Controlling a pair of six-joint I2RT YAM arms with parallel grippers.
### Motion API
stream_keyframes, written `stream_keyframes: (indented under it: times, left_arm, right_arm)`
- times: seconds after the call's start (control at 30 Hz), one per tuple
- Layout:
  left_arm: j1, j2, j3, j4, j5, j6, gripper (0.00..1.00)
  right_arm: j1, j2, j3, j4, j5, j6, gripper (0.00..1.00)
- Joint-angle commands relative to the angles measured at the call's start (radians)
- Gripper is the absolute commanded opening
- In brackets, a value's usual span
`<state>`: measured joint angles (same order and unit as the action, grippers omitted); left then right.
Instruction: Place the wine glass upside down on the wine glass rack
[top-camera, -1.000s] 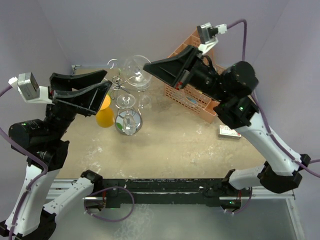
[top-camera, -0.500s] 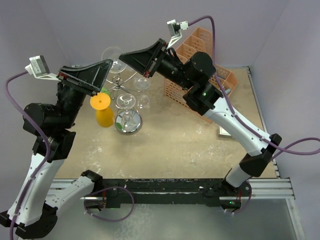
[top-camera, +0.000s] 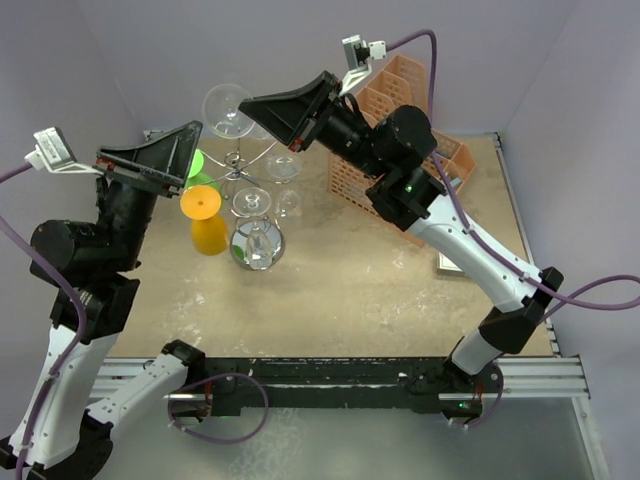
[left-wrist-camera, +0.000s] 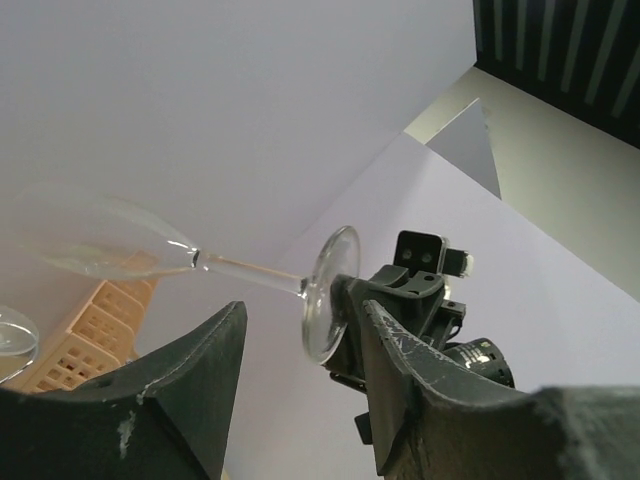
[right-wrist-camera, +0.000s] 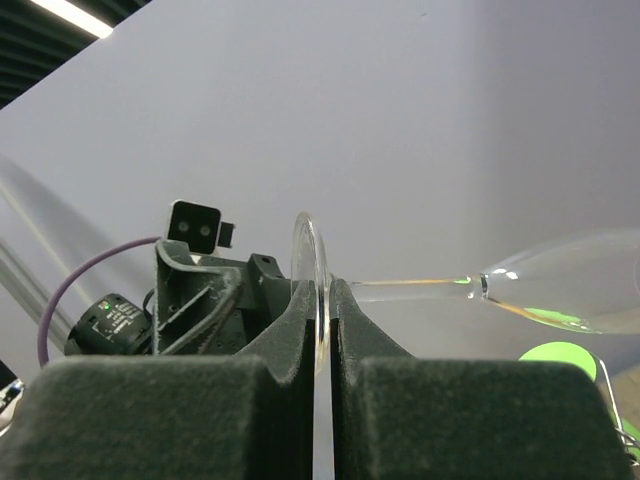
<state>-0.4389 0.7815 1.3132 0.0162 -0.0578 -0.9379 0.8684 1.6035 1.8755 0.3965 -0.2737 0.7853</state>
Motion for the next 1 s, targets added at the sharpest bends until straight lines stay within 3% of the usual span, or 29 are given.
stream_keyframes:
  times: [0.0,0.23,0.53,0.7,0.87,0.97]
  left_arm:
    - [0.001,0.036,0.049,-0.035,0.006,0.044,0.48]
    - [0.001,0.078,0.052,0.051,0.141,0.019,0.42]
    - [0.0,0.075,0.051,0.049,0.12,0.034,0.03]
    - [0.002,0.075,0.037,0.079,0.091,0.034,0.0]
    - [0.001,0.085,0.041,0.075,-0.018,0.054,0.0]
    - [0.002,0.128,0.085,0.052,-0.033,0.121,0.0]
  right_arm:
    - [0.003,-0.033,0.04,0.113,-0.032,-0.018,0.0]
    - [0.003,-0.004,0.078,0.072,-0.086,-0.021,0.0]
    - [0.003,0.012,0.081,0.052,-0.138,-0.015,0.0]
    - [0.002,-0.001,0.067,0.05,-0.126,-0.015,0.0]
    - [-0.001,-0.024,0.051,0.025,-0.054,-0.028,0.37]
    - [-0.012,-0.059,0.016,-0.002,0.007,-0.026,0.51]
